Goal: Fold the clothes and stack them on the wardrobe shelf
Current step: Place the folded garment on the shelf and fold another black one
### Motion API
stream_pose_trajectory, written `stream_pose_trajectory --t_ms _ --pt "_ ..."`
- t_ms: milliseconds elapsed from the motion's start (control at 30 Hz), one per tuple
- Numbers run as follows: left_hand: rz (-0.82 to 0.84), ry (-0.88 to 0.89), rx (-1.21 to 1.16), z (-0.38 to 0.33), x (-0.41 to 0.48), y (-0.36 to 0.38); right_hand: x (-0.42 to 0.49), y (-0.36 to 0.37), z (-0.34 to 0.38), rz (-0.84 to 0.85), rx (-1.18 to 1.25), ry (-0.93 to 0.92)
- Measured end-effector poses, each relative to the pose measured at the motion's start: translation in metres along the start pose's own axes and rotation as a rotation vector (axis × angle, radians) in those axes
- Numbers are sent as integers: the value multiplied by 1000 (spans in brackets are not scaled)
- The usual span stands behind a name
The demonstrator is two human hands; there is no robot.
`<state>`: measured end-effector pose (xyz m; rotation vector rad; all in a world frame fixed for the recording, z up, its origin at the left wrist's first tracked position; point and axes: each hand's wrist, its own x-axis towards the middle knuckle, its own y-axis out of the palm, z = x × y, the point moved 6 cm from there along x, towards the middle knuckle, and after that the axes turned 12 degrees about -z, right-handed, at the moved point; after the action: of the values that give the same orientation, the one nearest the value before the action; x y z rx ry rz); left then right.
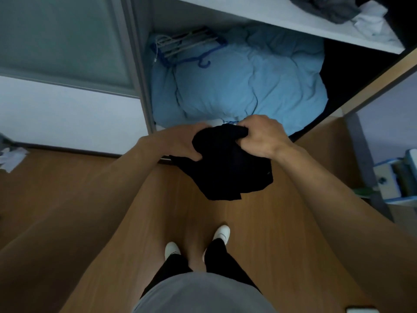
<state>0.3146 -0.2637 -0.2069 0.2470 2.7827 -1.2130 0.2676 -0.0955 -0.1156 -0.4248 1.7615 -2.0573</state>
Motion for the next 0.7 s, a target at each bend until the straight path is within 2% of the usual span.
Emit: stream_pose_trajectory --t_ms 67,200,333,367,400,433,533,567,633,700 --pt "-24 -32 10 -10 13 1 5 -8 -18 -66 73 44" --pt "-183 -80 -60 -39 41 -18 20 -23 -65 -288 328 181" --pt "-312 -127 -68 -73 65 -53 21 -50 -99 -683 504 274" --pt "-364 -125 -36 -83 70 -66 22 -55 -104 -728 511 271" --pt "-424 -115 -10 -92 76 -81 30 -54 -109 -685 569 289" --pt "-488 -99 19 -103 82 -96 40 -49 -112 -539 704 340" --pt "-669 -42 148 -142 96 -140 68 -28 -97 256 1349 542" --pt "-719 -17 201 -155 99 -151 81 -33 -92 418 1578 559" --pt "-807 38 300 -178 102 -169 113 -59 -91 520 1969 520" --pt "-856 102 381 -192 104 -180 140 -93 -88 612 2228 426"
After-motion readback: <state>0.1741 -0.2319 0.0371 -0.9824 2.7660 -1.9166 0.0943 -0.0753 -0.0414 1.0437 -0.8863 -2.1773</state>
